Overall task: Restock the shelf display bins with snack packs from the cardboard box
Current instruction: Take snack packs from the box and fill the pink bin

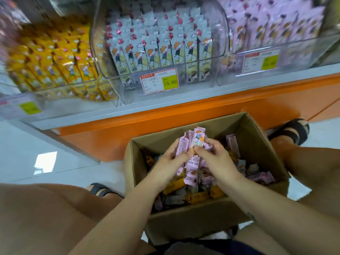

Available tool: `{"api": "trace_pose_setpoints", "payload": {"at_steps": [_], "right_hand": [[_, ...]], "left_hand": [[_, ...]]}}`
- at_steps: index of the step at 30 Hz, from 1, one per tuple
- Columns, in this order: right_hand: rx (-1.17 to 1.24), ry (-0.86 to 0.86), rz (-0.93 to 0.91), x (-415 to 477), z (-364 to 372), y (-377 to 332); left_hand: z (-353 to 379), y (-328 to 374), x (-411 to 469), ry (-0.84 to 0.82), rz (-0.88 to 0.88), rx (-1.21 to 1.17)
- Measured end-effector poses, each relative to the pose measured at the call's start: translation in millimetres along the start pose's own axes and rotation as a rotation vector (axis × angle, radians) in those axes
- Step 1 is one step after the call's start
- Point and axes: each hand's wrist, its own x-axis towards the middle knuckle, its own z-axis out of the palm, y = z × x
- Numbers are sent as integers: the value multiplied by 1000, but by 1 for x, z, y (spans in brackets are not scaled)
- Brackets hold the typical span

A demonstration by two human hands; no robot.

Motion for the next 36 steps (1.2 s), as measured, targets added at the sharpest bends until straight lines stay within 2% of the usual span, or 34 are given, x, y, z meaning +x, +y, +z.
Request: {"api": "trace_pose_setpoints", "payload": {"at_steps": [4,8,16,22,31,36], "right_hand": [[19,13,-177,-38,-8,-35],[-26,23,-340,-70,-14,-73],[46,30,-573,-102,-24,-134],[59,108,-681,-87,-35,-187],[109,198,-672,9,-87,-247],[141,195,-647,80,-121,-273]], "left_hand": [[10,35,-37,56,229,93],[19,70,-67,125,358,137],[31,132,-99,197,587,207],[49,185,-78,173,657,187],[84,273,12,72,558,140],[108,314,75,134,487,154]]}}
